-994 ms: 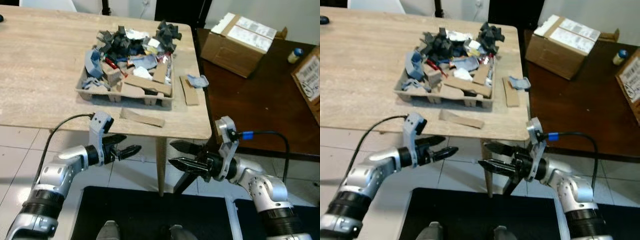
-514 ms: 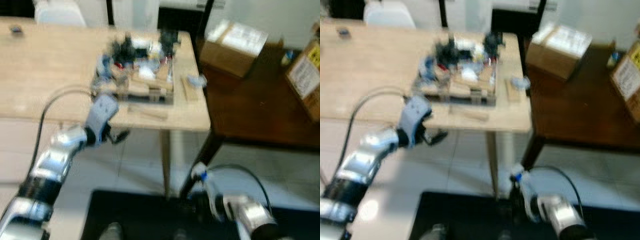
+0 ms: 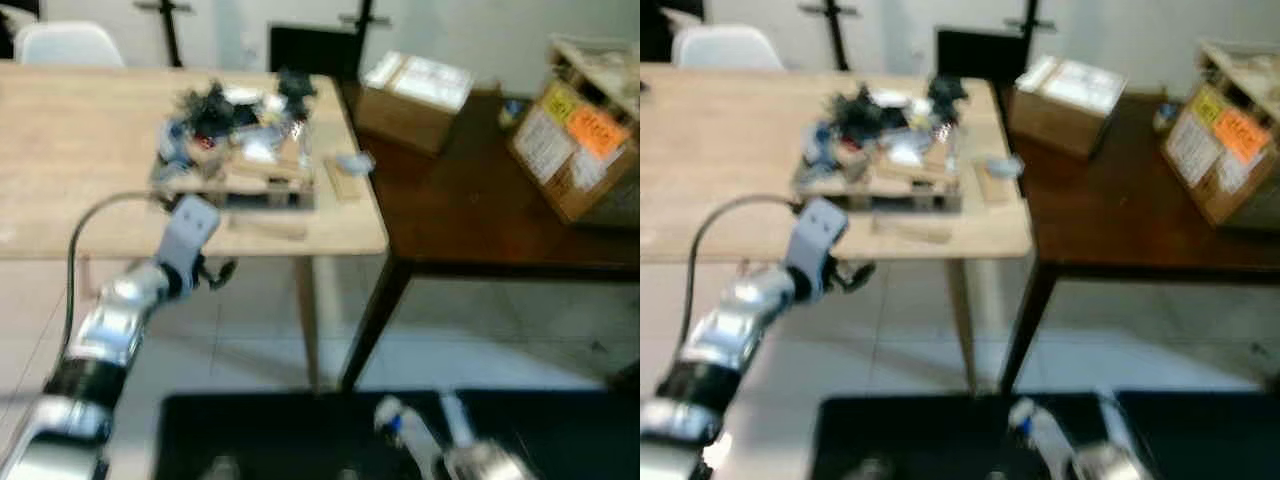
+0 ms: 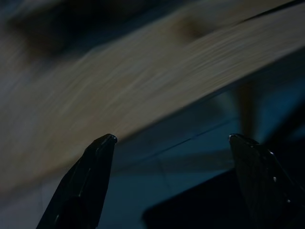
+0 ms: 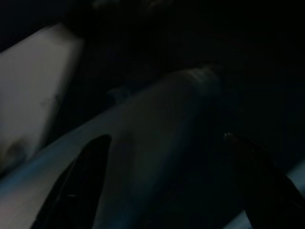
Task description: Picking trash to rubbish bin
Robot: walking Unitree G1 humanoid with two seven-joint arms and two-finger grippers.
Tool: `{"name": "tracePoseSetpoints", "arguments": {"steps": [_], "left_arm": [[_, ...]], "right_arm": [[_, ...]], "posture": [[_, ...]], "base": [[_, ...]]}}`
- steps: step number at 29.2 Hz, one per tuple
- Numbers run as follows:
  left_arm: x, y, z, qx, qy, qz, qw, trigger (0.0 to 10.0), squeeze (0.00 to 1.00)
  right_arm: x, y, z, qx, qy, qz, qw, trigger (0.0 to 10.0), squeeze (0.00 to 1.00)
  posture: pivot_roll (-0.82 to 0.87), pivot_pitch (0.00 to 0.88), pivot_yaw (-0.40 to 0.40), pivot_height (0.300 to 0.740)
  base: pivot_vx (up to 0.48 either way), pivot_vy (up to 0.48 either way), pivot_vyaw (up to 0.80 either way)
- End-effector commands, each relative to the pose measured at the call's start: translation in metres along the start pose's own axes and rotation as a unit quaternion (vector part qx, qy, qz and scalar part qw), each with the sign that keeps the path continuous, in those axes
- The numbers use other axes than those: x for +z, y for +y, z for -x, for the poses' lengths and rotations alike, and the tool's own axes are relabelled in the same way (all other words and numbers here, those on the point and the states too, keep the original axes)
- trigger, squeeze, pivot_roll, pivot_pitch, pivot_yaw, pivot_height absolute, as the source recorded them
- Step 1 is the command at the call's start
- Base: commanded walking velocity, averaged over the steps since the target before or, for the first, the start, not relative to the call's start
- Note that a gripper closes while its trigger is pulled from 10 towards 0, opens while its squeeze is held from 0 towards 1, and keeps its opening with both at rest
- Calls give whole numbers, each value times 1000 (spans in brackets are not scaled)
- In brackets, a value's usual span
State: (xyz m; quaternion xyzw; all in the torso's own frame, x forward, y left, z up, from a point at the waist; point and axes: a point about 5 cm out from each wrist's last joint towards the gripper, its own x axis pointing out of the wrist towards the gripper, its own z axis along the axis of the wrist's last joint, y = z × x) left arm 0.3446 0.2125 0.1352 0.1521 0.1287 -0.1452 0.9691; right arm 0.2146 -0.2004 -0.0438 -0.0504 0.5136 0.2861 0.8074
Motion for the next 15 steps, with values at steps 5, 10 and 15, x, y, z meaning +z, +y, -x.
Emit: {"name": "tracePoseSetpoints", "arguments": {"steps": [5, 10, 15], "left_arm": [[-65, -18, 7, 45, 109, 67, 991, 10000, 63], [-97, -27, 16, 54, 156, 87, 982, 10000, 212], [-110, -34, 21, 56, 147, 140, 978, 10000, 0]], "right_arm": [[-23, -13, -1, -136, -36, -125, 982, 10000, 0], [-18, -6, -10, -139, -50, -120, 982, 10000, 0], [-23, -1, -15, -149, -44, -128, 980, 10000, 0]], "posture": [[76, 166, -62, 740], [73, 172, -62, 740], [76, 173, -64, 740]], "base": [[0, -203, 0], [0, -480, 0], [0, -74, 0]]}}
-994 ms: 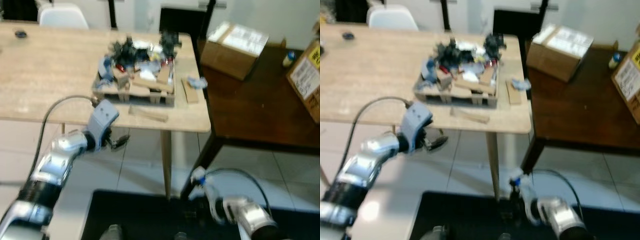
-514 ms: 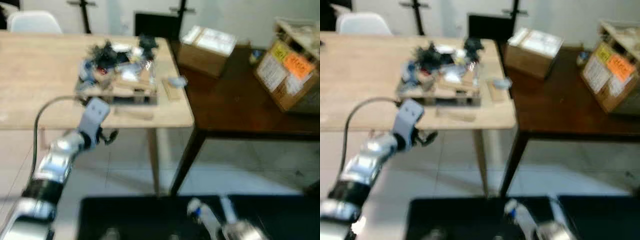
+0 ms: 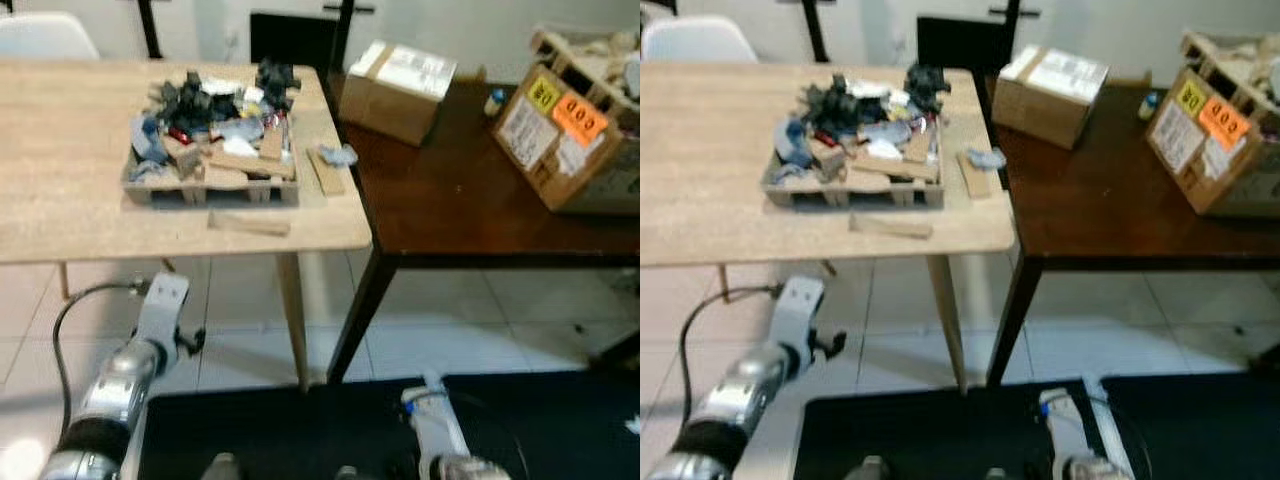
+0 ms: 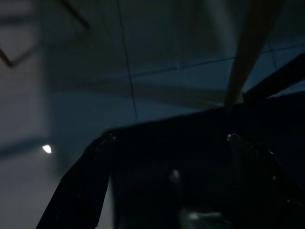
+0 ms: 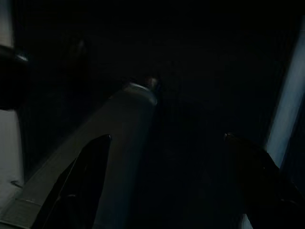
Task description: Picking trash to rubbish bin
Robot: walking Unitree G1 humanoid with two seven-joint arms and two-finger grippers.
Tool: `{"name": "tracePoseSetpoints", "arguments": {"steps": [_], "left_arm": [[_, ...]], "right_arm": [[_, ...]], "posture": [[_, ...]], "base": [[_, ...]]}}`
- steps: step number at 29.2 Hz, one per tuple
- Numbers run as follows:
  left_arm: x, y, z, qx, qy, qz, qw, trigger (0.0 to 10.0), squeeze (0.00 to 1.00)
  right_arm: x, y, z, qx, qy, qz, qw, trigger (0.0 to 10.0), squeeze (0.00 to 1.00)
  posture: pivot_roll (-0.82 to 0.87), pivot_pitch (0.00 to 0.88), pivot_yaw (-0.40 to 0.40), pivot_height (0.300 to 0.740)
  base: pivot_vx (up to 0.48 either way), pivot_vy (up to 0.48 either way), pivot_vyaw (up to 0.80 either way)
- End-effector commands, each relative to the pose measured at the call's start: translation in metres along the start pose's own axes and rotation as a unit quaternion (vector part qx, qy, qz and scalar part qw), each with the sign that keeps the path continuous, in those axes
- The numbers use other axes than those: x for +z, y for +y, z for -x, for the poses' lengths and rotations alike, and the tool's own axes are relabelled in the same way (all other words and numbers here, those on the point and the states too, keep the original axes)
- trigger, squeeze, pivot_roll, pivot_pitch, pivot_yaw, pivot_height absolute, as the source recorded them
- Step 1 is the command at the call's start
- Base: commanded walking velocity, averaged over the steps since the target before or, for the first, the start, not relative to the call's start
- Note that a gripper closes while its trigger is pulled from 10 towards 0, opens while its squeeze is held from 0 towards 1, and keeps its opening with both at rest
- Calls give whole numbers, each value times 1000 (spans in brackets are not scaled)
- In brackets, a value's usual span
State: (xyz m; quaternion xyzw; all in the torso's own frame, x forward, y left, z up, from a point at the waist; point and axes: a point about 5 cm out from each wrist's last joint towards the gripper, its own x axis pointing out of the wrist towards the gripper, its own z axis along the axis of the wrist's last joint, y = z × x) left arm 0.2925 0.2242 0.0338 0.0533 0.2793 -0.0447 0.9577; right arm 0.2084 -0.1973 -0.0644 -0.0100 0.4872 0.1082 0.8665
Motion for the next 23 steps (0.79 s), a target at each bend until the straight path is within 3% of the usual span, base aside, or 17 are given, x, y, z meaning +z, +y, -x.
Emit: {"name": "tracePoseSetpoints", "arguments": {"steps": [1, 4, 8, 13, 20, 23], "left_arm": [[-13, -4, 0, -4, 4, -16, 1000, 10000, 0], [-27, -7, 2, 0, 4, -45, 999, 10000, 0], [-49, -9, 5, 12, 30, -45, 998, 10000, 0], [-64, -7, 9, 21, 55, -44, 997, 10000, 0], [-68, -3, 9, 23, 58, -24, 998, 10000, 0], [-68, -1, 8, 37, 55, -22, 998, 10000, 0]], "right_arm": [[-14, -3, 1, -16, 15, -12, 1000, 10000, 0], [-16, -2, 0, -24, 4, -9, 1000, 10000, 0], [-8, 3, -1, -28, -47, -20, 998, 10000, 0], [-6, 8, -3, -29, -55, -23, 998, 10000, 0], [-12, 12, -5, -31, -46, -13, 998, 10000, 0], [-12, 13, -5, -31, -47, -12, 998, 10000, 0]], "posture": [[78, 172, -67, 740], [76, 173, -67, 740], [71, 173, -67, 740], [70, 173, -67, 740], [76, 171, -69, 740], [76, 171, -69, 740]], "base": [[0, 0, 0], [0, 0, 0], [0, 0, 0], [0, 0, 0], [0, 0, 0], [0, -337, 0]]}}
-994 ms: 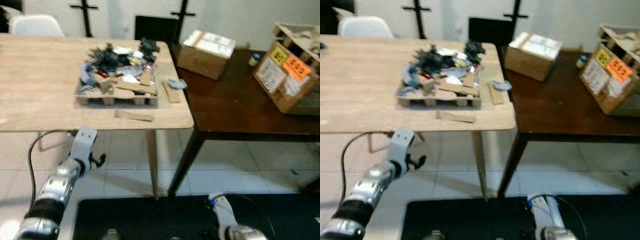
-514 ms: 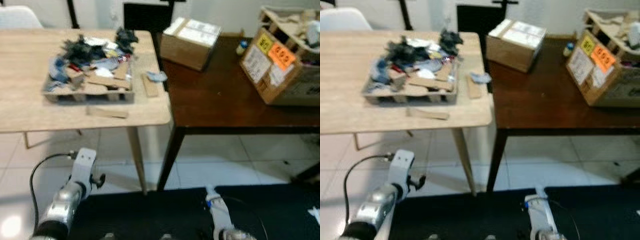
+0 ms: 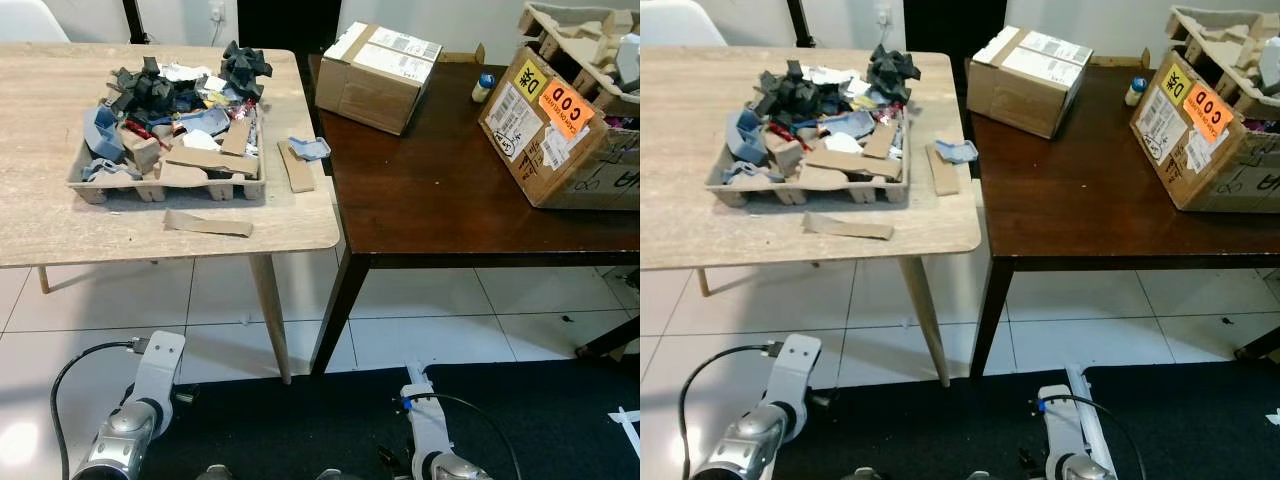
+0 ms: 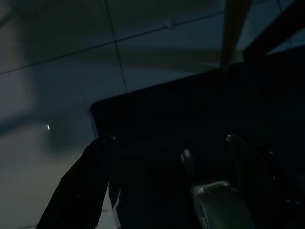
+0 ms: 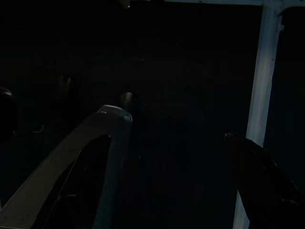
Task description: Picking trash to rubbish bin
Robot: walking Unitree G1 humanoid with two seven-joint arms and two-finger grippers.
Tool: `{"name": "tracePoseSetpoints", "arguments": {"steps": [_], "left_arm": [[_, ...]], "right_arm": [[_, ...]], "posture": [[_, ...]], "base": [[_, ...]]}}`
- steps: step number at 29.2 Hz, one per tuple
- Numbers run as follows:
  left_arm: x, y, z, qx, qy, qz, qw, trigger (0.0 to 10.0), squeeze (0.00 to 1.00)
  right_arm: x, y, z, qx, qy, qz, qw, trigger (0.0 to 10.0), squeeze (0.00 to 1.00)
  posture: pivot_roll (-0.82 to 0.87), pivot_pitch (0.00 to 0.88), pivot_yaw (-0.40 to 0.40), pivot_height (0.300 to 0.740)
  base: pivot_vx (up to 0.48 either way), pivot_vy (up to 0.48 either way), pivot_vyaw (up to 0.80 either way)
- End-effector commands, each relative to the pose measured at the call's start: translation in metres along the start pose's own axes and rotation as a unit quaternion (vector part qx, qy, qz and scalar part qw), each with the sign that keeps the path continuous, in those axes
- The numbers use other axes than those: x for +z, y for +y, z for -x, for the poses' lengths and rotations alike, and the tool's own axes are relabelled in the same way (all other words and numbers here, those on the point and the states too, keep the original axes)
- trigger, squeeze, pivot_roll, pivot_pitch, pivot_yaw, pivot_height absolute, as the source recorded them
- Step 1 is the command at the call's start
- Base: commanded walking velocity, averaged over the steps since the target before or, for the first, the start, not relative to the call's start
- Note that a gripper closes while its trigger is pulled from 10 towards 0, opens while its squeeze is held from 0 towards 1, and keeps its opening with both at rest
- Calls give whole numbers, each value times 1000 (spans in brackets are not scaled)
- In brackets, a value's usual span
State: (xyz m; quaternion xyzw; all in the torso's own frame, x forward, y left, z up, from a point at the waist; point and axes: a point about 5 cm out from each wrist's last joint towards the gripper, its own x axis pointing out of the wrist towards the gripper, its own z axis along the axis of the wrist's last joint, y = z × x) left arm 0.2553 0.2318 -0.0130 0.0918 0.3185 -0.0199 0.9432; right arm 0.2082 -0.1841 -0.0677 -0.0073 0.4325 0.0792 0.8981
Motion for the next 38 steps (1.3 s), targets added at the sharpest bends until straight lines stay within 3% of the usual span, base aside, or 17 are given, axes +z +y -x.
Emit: {"name": "tracePoseSetpoints", "arguments": {"steps": [1, 3, 4, 8, 16, 20, 27, 33, 38], "left_arm": [[-11, 1, 1, 18, 13, 33, 999, 10000, 0], [-11, 1, 0, 21, 11, 35, 999, 10000, 0], [-12, 1, 1, 22, 14, 15, 1000, 10000, 0], [-14, -3, 1, 11, 14, 32, 999, 10000, 0], [-19, -9, -1, 2, 22, 34, 999, 10000, 0], [-20, -11, -1, 0, 26, 8, 1000, 10000, 0], [-20, -13, -1, -9, 24, -2, 1000, 10000, 0], [-23, -24, -2, -27, 27, -1, 999, 10000, 0], [-32, -32, -2, -21, 45, 29, 998, 10000, 0]], "right_arm": [[-13, -1, 2, -7, 17, 1, 1000, 10000, 0], [-13, -1, 2, -9, 18, 1, 1000, 10000, 0], [-14, -1, 2, -11, 19, 0, 1000, 10000, 0], [-17, 1, 2, -10, 24, 2, 1000, 10000, 0], [-22, 9, 1, -5, 29, 7, 1000, 10000, 0], [-21, 11, 1, -6, 23, 5, 1000, 10000, 0], [-22, 6, 2, -19, 18, 2, 1000, 10000, 0], [-24, -1, 4, -47, 4, -43, 998, 10000, 0], [-26, -3, 5, -44, 3, -65, 997, 10000, 0]], "posture": [[73, 172, -67, 740], [73, 172, -67, 740], [71, 173, -66, 740], [69, 172, -66, 740], [71, 169, -68, 740], [73, 166, -65, 740], [79, 151, -57, 740], [83, 125, -54, 740], [80, 106, -58, 740]], "base": [[0, 0, 0], [0, 0, 0], [0, 0, 0], [0, 0, 0], [0, 480, 0], [0, 0, 0], [0, 0, 0], [0, 0, 0], [0, 0, 0]]}}
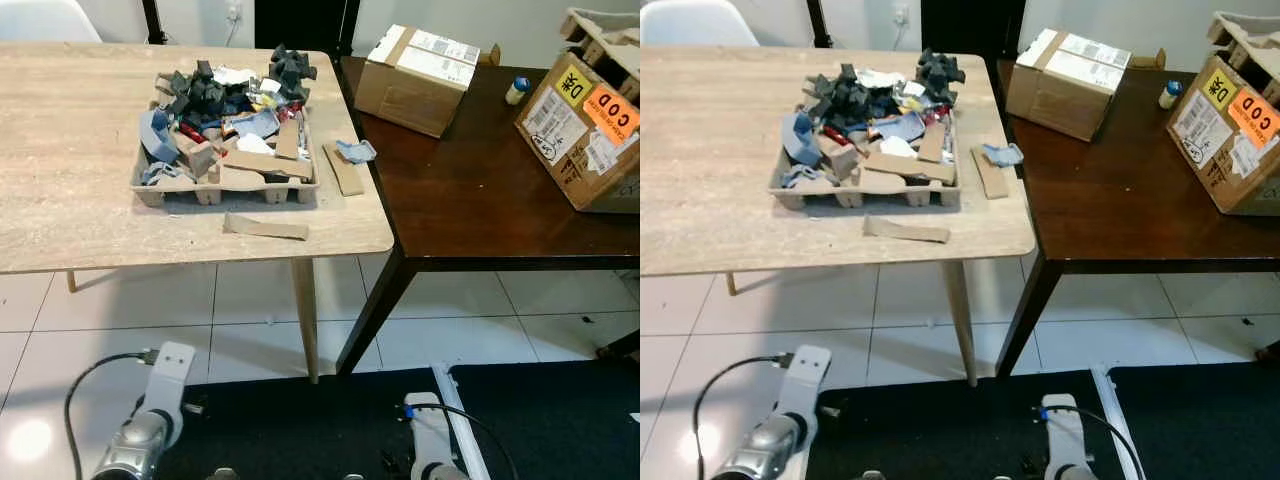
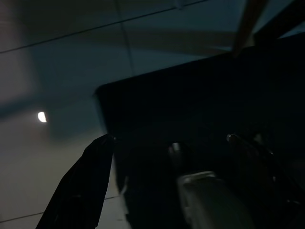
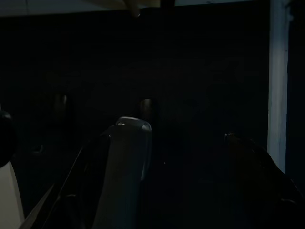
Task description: Picking trash to rubbish bin
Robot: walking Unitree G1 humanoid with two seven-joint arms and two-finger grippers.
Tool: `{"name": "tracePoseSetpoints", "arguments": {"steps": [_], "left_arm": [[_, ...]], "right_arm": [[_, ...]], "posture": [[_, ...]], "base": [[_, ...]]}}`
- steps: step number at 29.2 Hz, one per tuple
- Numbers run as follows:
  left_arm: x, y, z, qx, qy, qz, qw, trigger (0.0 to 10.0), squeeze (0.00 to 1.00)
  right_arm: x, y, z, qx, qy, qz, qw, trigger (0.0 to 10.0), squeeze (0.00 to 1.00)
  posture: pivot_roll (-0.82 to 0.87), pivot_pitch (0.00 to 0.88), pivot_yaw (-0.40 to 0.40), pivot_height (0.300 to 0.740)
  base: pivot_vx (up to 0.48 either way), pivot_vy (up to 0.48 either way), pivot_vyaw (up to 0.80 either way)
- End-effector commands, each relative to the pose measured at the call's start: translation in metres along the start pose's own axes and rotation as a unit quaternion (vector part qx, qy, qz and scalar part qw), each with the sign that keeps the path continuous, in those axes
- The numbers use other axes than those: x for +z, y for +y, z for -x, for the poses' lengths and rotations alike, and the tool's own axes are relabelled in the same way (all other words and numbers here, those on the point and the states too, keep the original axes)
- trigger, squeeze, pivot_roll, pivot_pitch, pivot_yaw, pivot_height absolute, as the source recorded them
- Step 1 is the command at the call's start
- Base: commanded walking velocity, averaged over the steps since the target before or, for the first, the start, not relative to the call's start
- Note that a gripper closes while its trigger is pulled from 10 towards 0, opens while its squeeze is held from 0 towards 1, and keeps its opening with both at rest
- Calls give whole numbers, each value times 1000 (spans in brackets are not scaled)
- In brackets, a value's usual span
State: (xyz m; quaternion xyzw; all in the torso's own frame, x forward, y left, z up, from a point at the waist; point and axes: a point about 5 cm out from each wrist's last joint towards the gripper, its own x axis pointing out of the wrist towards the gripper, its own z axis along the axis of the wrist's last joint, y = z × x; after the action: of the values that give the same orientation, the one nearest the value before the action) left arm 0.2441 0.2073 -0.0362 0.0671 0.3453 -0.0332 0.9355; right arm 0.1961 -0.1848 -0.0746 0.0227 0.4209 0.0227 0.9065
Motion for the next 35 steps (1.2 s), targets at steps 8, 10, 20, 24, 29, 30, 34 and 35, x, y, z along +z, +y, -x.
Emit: {"name": "tracePoseSetpoints", "arguments": {"steps": [8, 10, 20, 24, 29, 30, 34, 35], "left_arm": [[-26, 4, 4, 62, 49, 73, 994, 10000, 0], [-27, 5, 5, 69, 50, 83, 993, 10000, 0], [-24, 4, 3, 62, 49, 68, 995, 10000, 0], [-24, -1, 3, 41, 48, 22, 998, 10000, 0], [-26, 1, 4, 39, 49, 21, 998, 10000, 0], [-26, 2, 4, 40, 49, 21, 998, 10000, 0], [-25, 4, 4, 40, 49, 18, 998, 10000, 0], [-25, 5, 4, 40, 49, 17, 998, 10000, 0]], "right_arm": [[-1, -8, 2, -27, -14, -67, 997, 10000, 0], [1, -8, 1, -29, -21, -70, 997, 10000, 0], [14, -2, -2, -23, -47, -53, 997, 10000, 0], [16, -1, -2, -19, -45, -43, 998, 10000, 0], [11, -2, -2, -20, -36, -43, 998, 10000, 0], [9, -3, -1, -21, -34, -44, 998, 10000, 0], [3, -2, 0, -24, -29, -49, 998, 10000, 0], [1, -2, 0, -24, -27, -53, 998, 10000, 0]], "posture": [[85, 56, -80, 740], [87, 49, -85, 740], [90, 67, -88, 740], [89, 92, -82, 740], [94, 123, -71, 740], [95, 127, -69, 740], [96, 140, -61, 740], [96, 146, -55, 740]], "base": [[0, 0, 0], [0, 0, 0], [0, 0, 0], [0, 0, 0], [0, 0, 0], [0, 0, 0], [0, 0, 0], [0, 0, 0]]}}
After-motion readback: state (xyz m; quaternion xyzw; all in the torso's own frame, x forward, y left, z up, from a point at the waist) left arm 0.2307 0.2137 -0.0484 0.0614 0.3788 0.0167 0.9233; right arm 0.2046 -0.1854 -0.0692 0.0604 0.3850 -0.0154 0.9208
